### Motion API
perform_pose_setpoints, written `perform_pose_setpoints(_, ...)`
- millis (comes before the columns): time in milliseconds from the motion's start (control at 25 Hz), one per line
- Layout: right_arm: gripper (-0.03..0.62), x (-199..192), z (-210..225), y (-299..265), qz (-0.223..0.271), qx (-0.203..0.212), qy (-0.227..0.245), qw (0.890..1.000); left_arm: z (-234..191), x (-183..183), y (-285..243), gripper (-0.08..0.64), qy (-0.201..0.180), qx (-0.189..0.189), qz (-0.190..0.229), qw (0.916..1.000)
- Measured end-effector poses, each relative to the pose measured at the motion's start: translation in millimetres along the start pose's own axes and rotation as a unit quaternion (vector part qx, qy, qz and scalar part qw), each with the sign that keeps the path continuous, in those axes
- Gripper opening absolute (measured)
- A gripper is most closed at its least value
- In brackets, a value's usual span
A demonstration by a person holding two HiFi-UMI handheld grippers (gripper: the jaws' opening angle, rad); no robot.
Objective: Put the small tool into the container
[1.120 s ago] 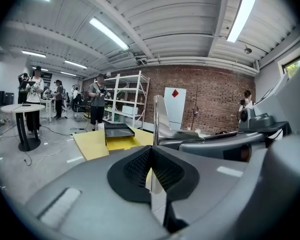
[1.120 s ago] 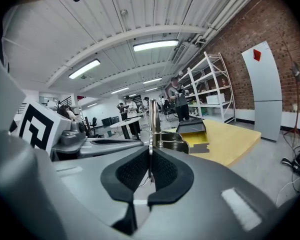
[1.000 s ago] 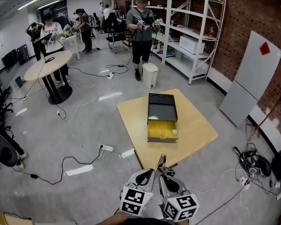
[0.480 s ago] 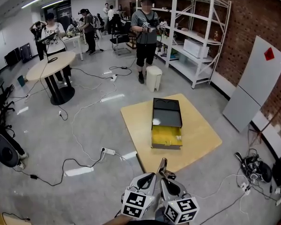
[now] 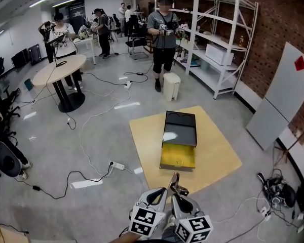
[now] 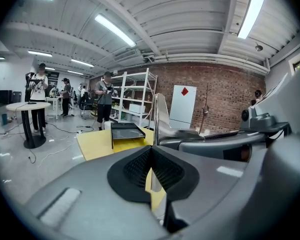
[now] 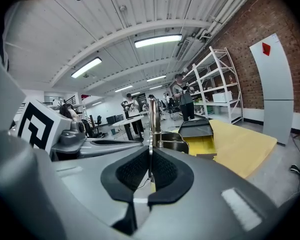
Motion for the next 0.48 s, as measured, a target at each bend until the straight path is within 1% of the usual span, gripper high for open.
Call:
perform_pose_setpoints(120,0.008,13.6,126.0,-25.7,0.0,0.006,-0.004,1.0,31.3,28.9,-120.7,0.006,0.004,0.008,-0.006,0.9999)
perform_pose_setpoints(240,0.008,20.1,268.1,-59.7,-0.001,0.017,-0.003,1.0,62.8,57.4,-258.6,0.006,0.008,0.016,-0.007,0.9998)
perform_pose_setpoints(320,0.008,24.9,358.4,-90.3,-0.003,0.021,-0.001,1.0,73.3,74.2,-350.5,0.006,0.011,0.022,-0.007,0.9997)
perform_pose_setpoints(400,0.008,33.6,440.4,-118.2,-0.006,0.026,-0.001,1.0,82.1,93.9,-433.4,0.006,0.014,0.028,-0.008,0.9995)
perform_pose_setpoints(480,0.008,43.2,514.8,-137.8,-0.011,0.032,0.001,0.999,96.7,113.5,-505.2,0.006,0.02,0.032,-0.009,0.9992)
Point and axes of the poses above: the fingertips, and each gripper's own axes: y backward along the fingers, z to its right, x out of its top, the point moved 7 cm from there along y, backward along the fingers, and after that the axes turned 11 degrees about y, right-handed, at the moved point
